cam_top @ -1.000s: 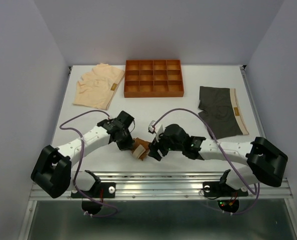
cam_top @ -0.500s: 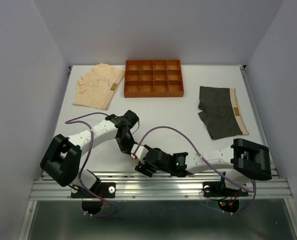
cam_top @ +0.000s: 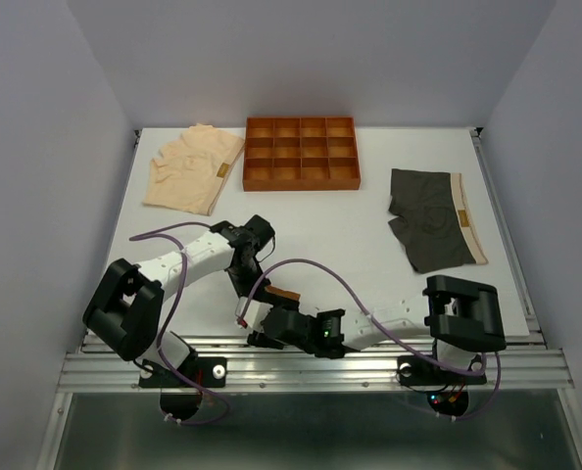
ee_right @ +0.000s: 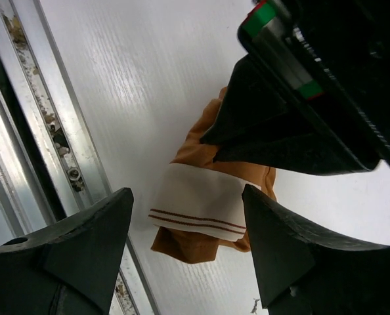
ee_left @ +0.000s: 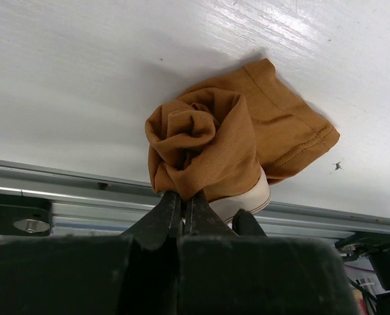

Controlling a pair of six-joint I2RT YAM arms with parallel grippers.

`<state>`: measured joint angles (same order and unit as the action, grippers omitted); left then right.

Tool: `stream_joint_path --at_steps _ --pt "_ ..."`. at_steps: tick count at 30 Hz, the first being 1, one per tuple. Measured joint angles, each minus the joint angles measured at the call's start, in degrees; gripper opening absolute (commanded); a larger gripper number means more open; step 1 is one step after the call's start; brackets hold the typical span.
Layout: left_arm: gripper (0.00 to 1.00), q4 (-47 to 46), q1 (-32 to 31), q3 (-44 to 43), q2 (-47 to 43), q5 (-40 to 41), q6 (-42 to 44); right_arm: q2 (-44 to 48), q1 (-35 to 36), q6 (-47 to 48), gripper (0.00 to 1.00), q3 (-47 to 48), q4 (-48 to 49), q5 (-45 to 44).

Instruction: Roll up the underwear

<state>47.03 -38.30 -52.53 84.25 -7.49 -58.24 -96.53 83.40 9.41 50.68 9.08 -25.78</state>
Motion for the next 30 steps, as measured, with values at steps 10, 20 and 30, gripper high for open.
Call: stream_joint_path --at_steps 10,20,30 --pt "0.0 -0.37 -0.22 0.0 0.02 -0.46 -0.42 -6.38 0.33 0.74 0.25 1.46 0.37 -5.62" --pt "0.49 -1.29 -0.17 -0.11 0.02 -0.28 0.52 -5.88 -1.4 -3.56 0.02 0.44 2.64 -2.54" --pt "0.53 -3.08 6.84 -10.51 0.0 4.63 2.75 2.82 -13.84 -13.03 0.01 -13.81 18.05 19.34"
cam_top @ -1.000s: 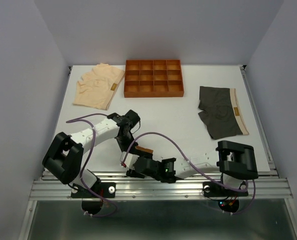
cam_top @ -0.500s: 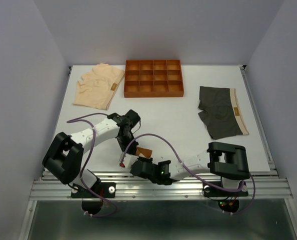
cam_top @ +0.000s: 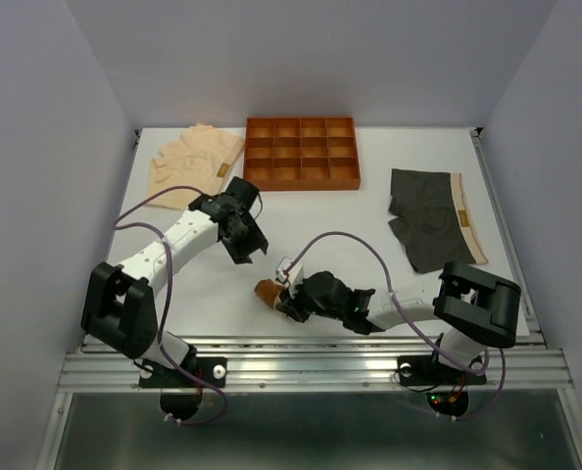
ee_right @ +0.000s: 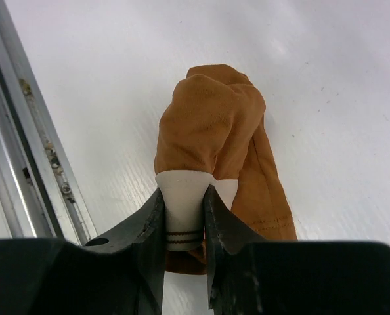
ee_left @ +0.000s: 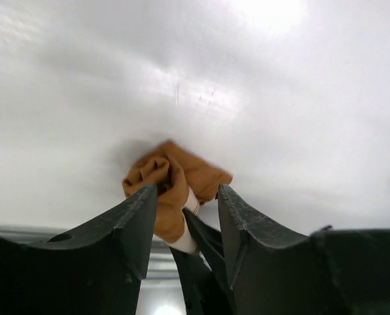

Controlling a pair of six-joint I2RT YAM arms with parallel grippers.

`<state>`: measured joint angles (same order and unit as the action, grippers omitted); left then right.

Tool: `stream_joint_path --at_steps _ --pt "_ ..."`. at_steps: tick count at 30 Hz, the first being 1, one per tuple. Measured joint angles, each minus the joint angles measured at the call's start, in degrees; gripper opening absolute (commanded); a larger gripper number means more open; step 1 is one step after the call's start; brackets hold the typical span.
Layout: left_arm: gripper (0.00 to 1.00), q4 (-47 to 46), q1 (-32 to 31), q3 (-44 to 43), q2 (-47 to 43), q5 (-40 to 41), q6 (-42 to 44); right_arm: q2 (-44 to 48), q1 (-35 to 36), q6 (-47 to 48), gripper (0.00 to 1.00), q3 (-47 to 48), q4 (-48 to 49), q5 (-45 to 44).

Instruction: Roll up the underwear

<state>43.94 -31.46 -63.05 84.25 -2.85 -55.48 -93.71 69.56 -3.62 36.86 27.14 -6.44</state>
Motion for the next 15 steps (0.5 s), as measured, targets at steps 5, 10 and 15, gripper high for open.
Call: stream_joint_path --at_steps 5,10,15 --pt "0.56 -2.01 4.96 -2.03 -0.85 3.34 1.95 0.59 -7.23 -6.03 0.01 -4.87 8.04 11.8" --pt "0.59 -5.44 5.6 0.66 -2.08 1.29 4.33 -0.7 -14.75 -11.78 0.01 -6.27 11.06 22.75" --pt "0.61 -11.78 5.6 10.38 -4.63 -5.35 5.77 -4.11 -20.0 -16.68 0.01 -6.25 14.38 31.93"
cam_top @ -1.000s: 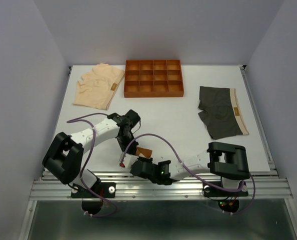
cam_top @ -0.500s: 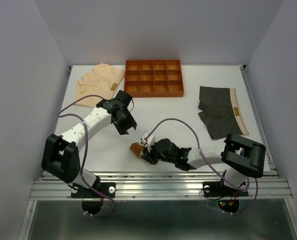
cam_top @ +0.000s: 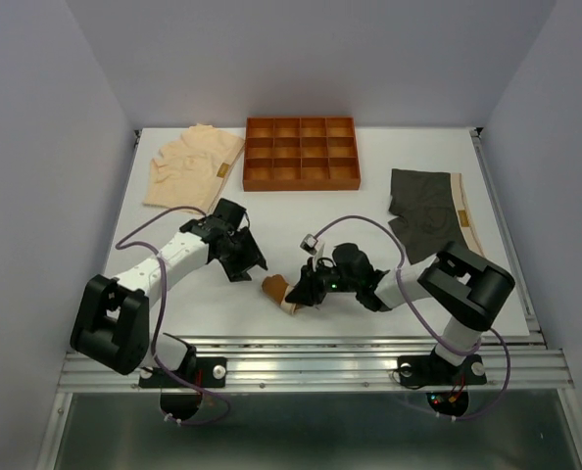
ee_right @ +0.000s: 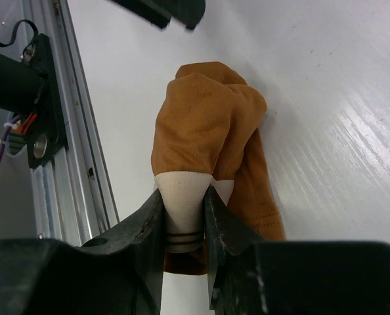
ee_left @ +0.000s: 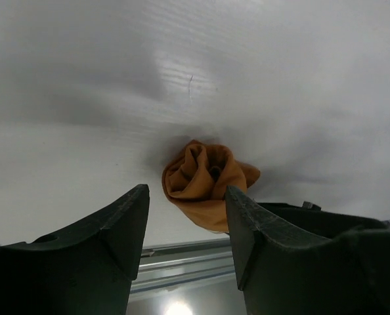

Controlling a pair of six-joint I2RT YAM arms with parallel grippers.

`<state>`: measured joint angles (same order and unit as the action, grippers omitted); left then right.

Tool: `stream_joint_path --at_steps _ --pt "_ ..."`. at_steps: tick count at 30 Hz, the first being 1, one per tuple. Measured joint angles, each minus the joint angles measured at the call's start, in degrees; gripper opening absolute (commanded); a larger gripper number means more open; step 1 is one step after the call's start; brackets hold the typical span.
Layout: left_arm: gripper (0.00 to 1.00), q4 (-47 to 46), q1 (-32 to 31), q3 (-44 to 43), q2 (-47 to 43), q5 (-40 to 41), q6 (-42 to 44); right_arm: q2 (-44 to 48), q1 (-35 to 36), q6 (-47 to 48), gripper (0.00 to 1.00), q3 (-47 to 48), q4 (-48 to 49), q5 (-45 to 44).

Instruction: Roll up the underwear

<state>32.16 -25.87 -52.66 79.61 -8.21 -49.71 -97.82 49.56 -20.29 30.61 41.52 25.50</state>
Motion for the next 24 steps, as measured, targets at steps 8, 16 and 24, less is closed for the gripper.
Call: stream_joint_path --at_steps 8,16,24 --pt "0.67 -8.85 -0.72 10.95 -3.1 -10.45 -0.22 -1.66 -1.18 -2.45 0.01 0.09 1.86 2.6" --pt "0.67 -17.53 -1.73 15.58 -3.19 -15.45 -2.73 -2.01 -1.22 -3.15 0.01 0.09 2.27 2.6" --pt "0.45 -21.51 -3.3 16.63 -0.83 -14.78 -4.83 -3.15 -2.36 -4.87 0.06 0.37 3.08 4.55"
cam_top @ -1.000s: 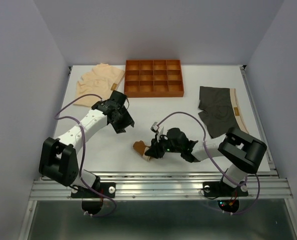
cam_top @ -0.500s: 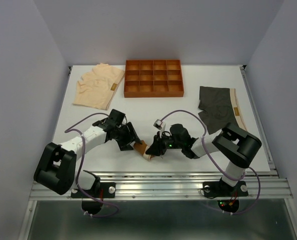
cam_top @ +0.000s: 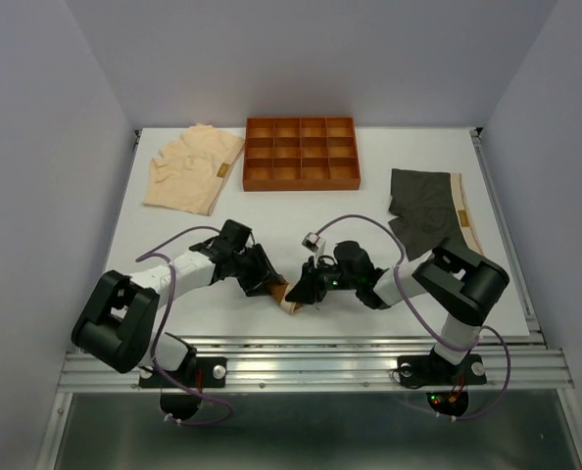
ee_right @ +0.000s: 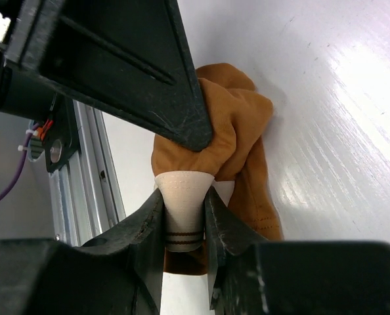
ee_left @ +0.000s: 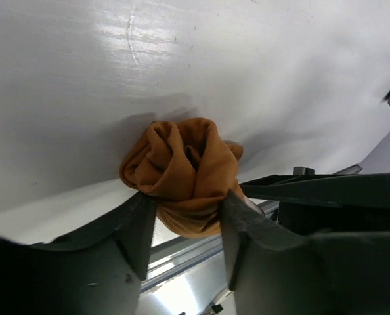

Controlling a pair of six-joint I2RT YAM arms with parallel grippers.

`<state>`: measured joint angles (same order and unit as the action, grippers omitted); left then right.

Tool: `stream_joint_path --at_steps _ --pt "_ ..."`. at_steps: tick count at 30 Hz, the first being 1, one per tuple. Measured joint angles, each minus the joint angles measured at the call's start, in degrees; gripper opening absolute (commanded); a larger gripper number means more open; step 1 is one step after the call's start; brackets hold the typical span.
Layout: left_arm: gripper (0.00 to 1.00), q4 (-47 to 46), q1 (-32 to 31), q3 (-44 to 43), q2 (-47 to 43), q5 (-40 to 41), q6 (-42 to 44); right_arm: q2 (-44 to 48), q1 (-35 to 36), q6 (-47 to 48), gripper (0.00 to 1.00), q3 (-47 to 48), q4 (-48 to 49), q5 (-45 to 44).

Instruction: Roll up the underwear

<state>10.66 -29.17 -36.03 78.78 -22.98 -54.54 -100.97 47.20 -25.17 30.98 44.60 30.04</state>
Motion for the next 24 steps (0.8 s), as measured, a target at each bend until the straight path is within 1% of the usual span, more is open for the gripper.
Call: stream_joint_path --at_steps 1,2,3,7,8,10,11,13,15,17,20,24 --pt "0.3 -0.68 -0.44 0.0 0.7 0.42 -0.28 -0.07 -0.11 -0.13 0.07 0.07 -0.02 0.24" --pt "0.2 -1.2 -0.7 -0.02 1.05 0.59 -0.46 -0.09 -0.17 -0.13 0.08 0.09 -0.04 0.35" --pt "0.0 -1.55 -1.07 -0.22 1.42 0.96 -1.01 -0.07 -0.26 -0.13 0.12 0.11 -0.17 0.44" --pt "0.0 -1.07 -2.27 -1.77 2.4 2.71 -1.57 0.24 -0.37 -0.04 0.28 0.66 -1.84 0.37" --pt "0.0 -0.48 -2.49 -2.25 2.6 3.13 -1.55 0.42 -0.37 0.17 0.38 0.85 -2.58 0.31" --pt "0.0 1.66 -3.26 -3.76 3.06 4.81 -1.73 1.01 -0.37 1.31 0.45 1.7 -5.16 0.2" --pt "0.0 2.67 -3.74 -4.5 3.19 5.88 -1.86 1.42 -0.35 1.92 0.52 2.16 -6.69 -0.07" --pt "0.0 5.81 -5.2 -6.88 3.72 8.28 -1.9 2.73 -0.35 4.0 0.58 3.21 -10.67 -0.76" --pt "0.0 9.53 -6.62 -9.7 4.52 10.86 -1.9 4.83 -0.28 6.69 0.63 4.26 -16.04 -1.6" --pt "0.0 12.11 -7.8 -12.15 5.55 12.74 -1.88 7.43 -0.24 9.16 0.64 4.68 -20.57 -2.34" --pt "0.0 15.39 -8.33 -14.75 7.32 14.34 -1.66 11.15 0.83 12.07 0.69 4.81 -26.25 -4.04" --pt "0.0 18.6 -8.33 -16.46 9.05 14.73 -1.53 15.65 4.98 16.11 0.7 5.33 -32.22 -9.05"
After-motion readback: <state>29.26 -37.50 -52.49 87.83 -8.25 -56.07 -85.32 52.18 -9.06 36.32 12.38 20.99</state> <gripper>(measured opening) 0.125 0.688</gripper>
